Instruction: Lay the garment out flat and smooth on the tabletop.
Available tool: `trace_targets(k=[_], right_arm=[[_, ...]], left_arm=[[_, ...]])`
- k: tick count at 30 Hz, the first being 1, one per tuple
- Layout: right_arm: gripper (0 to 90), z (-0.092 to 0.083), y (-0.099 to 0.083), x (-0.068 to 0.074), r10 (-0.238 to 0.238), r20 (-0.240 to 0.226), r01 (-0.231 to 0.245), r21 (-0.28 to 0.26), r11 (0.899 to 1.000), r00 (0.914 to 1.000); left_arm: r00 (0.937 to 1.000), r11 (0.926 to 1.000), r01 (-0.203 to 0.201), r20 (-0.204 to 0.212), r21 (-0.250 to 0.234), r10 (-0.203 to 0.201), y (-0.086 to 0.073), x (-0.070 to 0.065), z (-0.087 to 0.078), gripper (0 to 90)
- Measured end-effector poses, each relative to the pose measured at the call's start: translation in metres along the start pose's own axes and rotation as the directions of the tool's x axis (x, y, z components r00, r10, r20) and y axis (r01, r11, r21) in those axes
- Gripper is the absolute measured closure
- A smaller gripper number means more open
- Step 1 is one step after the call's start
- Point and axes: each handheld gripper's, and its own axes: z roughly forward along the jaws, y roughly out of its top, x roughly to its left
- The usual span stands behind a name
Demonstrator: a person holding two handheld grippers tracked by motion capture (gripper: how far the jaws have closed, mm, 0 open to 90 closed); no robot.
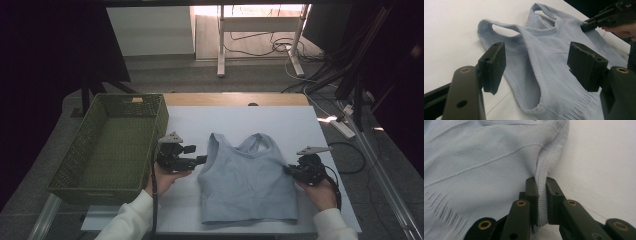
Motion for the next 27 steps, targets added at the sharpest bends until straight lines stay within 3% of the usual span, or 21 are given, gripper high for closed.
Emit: trace_targets(k=[8,13,27], right_arm=[[81.0,0.005,0.003,0.009,-0.011,-0.056,0.01,-0.025,1.0,0.9983],[80.9,0.009,0.006,0.02,-0.051,-0.078,0.049,-0.025,0.998,0.9957],[79.5,0.024,0.008,0.033,-0.089,-0.072,0.089,-0.009,0.996,0.9934]], left_arm=[[1.0,1.0,0.0,0.0,0.003,0.0,0.0,0.0,0.001,32.0],[1.0,1.0,-0.002,0.0,0.004,0.002,0.0,-0.001,0.001,32.0],[1.0,1.0,-0.001,-0.001,0.007,0.001,0.0,0.0,0.002,32.0]])
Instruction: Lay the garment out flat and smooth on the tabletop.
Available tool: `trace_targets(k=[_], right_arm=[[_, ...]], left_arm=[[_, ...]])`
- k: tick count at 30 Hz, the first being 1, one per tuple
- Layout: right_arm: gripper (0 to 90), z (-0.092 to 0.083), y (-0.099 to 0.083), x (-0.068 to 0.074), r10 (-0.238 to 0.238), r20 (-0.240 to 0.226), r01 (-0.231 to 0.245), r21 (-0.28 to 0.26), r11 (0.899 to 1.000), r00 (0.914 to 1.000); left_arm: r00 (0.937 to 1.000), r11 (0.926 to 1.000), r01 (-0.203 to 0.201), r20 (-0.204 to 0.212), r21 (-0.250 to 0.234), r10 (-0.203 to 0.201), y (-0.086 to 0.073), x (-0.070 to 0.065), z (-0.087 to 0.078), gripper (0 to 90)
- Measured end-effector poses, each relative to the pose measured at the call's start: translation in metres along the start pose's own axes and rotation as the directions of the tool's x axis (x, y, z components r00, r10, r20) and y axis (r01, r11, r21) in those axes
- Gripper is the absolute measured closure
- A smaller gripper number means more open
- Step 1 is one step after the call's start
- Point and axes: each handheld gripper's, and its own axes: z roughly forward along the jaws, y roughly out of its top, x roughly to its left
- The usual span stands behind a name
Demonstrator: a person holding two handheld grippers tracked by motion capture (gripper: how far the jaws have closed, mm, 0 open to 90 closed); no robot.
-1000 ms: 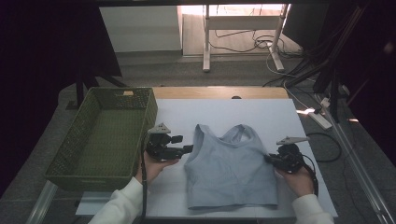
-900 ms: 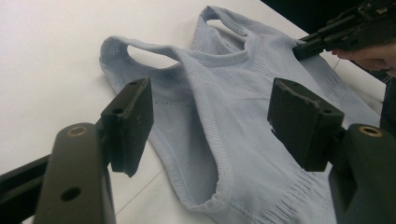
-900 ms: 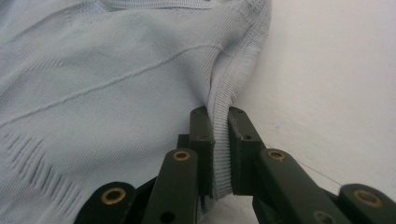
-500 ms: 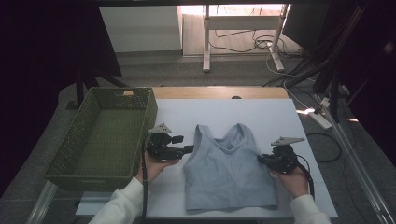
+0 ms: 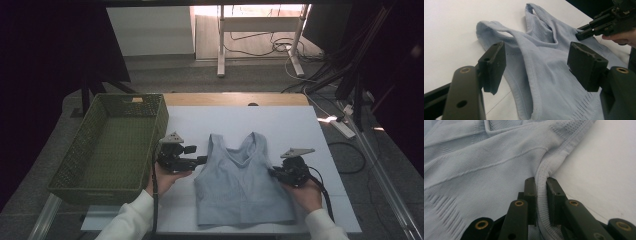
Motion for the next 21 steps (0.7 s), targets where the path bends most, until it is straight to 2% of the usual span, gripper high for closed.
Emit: trace_targets(k=[5,9,10,13,16,18,21], right_arm=[[78.6,0.006,0.002,0.005,-0.029,0.011,0.028,0.019,0.999,0.9995],[77.6,0.006,0.002,0.004,-0.026,0.005,0.026,0.02,0.999,0.9996],[76.0,0.006,0.002,0.004,-0.027,0.005,0.027,0.021,0.999,0.9996],[61.7,0.005,0.002,0.006,-0.04,0.018,0.04,0.022,0.999,0.999],[49.8,-0.004,0.004,0.006,-0.038,0.042,0.039,-0.018,0.999,0.9984],[45.7,-0.012,0.006,0.006,-0.028,0.052,0.031,-0.062,0.998,0.9983],[43.1,-0.021,0.011,0.006,-0.016,0.031,0.02,-0.122,0.992,0.9994]], left_arm=[[1.0,1.0,-0.001,0.0,0.001,0.001,0.0,0.0,0.0,32.0],[1.0,1.0,0.001,-0.002,0.0,-0.001,0.0,0.0,0.0,32.0],[1.0,1.0,0.002,-0.002,-0.001,-0.002,0.0,0.0,0.0,32.0],[1.0,1.0,0.0,-0.002,-0.001,0.0,0.0,0.0,-0.001,32.0],[1.0,1.0,0.003,0.0,-0.002,-0.003,0.0,0.001,-0.001,32.0],[1.0,1.0,0.005,0.0,-0.001,-0.005,-0.001,0.001,-0.001,31.9],[1.0,1.0,0.007,0.0,-0.001,-0.007,-0.001,0.002,0.0,31.9]])
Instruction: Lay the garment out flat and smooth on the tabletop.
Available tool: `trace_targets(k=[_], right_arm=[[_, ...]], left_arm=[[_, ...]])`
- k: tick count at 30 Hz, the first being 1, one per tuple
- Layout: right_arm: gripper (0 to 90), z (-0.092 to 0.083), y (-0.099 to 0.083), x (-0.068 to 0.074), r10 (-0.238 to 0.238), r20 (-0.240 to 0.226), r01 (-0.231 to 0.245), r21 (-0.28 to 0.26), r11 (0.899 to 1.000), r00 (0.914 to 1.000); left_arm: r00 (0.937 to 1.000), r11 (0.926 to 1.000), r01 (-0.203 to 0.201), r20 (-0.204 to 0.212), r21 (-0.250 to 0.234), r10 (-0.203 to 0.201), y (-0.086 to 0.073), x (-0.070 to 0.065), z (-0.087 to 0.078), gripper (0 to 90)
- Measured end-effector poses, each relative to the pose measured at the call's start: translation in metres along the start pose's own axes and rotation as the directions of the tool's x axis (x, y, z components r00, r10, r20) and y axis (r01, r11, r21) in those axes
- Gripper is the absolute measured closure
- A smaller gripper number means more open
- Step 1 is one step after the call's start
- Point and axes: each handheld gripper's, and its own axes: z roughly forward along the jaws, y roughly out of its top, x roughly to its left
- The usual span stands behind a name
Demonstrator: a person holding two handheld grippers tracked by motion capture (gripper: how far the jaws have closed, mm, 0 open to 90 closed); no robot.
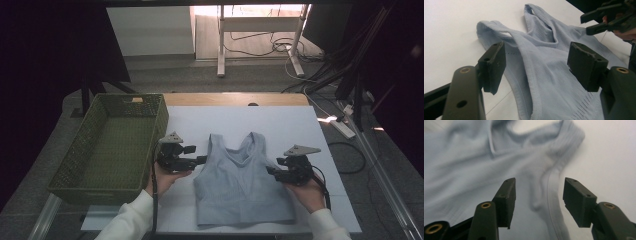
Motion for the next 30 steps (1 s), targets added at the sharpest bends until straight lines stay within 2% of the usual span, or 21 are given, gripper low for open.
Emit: trace_targets(k=[4,9,16,30], right_arm=[[43.0,-0.003,0.005,0.008,-0.028,-0.039,0.026,-0.031,0.999,0.9989],[42.3,0.001,0.008,0.019,-0.071,-0.093,0.068,-0.037,0.997,0.9931],[41.6,0.006,0.009,0.032,-0.1,-0.145,0.094,-0.049,0.994,0.9844],[40.6,0.008,0.013,0.055,-0.151,-0.201,0.136,-0.088,0.987,0.9678]], left_arm=[[1.0,1.0,0.001,0.002,-0.001,-0.001,0.0,0.001,0.001,31.8],[1.0,1.0,0.004,0.003,0.003,-0.004,0.0,0.003,0.002,31.7],[1.0,1.0,0.002,0.005,0.005,-0.002,-0.001,0.002,0.003,31.6],[1.0,0.9999,-0.005,0.004,0.009,0.005,-0.001,0.0,0.002,31.5]])
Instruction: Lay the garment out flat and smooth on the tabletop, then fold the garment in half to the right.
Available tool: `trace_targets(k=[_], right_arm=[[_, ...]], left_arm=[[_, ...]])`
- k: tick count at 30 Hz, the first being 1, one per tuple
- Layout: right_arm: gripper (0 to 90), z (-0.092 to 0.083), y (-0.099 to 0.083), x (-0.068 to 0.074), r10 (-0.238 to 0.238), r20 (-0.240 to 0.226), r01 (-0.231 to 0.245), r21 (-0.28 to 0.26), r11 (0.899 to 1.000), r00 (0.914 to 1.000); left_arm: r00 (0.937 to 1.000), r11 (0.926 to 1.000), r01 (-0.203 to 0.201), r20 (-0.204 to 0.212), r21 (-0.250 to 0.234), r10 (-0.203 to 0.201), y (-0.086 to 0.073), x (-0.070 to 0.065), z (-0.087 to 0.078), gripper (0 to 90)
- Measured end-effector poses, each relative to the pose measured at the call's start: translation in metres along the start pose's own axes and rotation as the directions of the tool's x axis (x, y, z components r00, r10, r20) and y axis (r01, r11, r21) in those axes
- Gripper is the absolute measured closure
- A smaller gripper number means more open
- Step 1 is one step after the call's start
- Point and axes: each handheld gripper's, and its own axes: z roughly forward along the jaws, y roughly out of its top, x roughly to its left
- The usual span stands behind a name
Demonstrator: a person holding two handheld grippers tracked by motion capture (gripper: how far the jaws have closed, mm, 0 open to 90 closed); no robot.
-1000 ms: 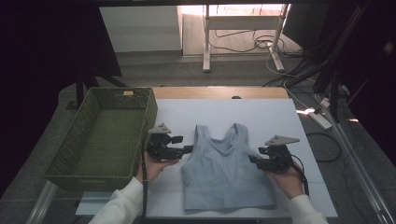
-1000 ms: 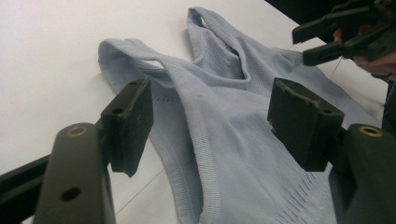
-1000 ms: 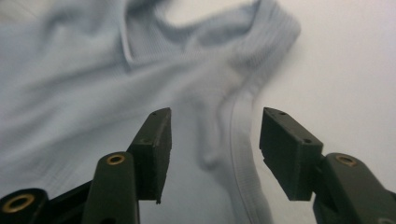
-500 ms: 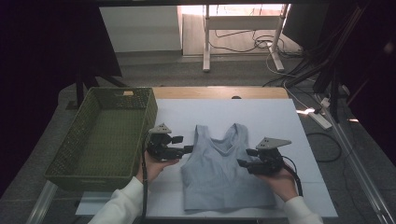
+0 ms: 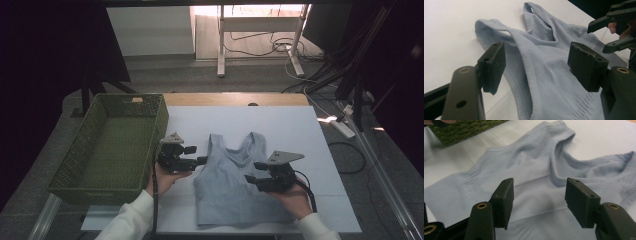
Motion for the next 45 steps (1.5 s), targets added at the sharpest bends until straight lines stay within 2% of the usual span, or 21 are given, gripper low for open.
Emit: trace_targets(k=[8,20,30,36,45], right_arm=[[40.6,0.005,0.008,0.017,-0.037,-0.043,0.036,-0.028,0.999,0.9984],[40.5,0.013,0.011,0.034,-0.065,-0.095,0.063,-0.027,0.998,0.9934],[40.5,0.021,0.013,0.041,-0.083,-0.118,0.083,-0.011,0.997,0.9895],[40.5,0.02,0.013,0.042,-0.082,-0.117,0.081,-0.011,0.997,0.9897],[40.3,0.021,0.012,0.043,-0.086,-0.121,0.086,-0.005,0.996,0.989]], left_arm=[[1.0,1.0,-0.004,-0.001,0.001,0.004,0.0,-0.001,0.001,31.4],[1.0,1.0,-0.005,0.0,0.006,0.005,0.0,-0.001,0.003,31.4],[1.0,1.0,0.005,-0.007,0.0,-0.005,0.002,0.001,0.005,30.2],[1.0,1.0,0.007,-0.007,0.007,-0.007,0.004,0.0,0.012,28.4],[0.9993,0.9999,0.012,-0.036,0.009,-0.012,0.011,0.003,0.026,26.2]])
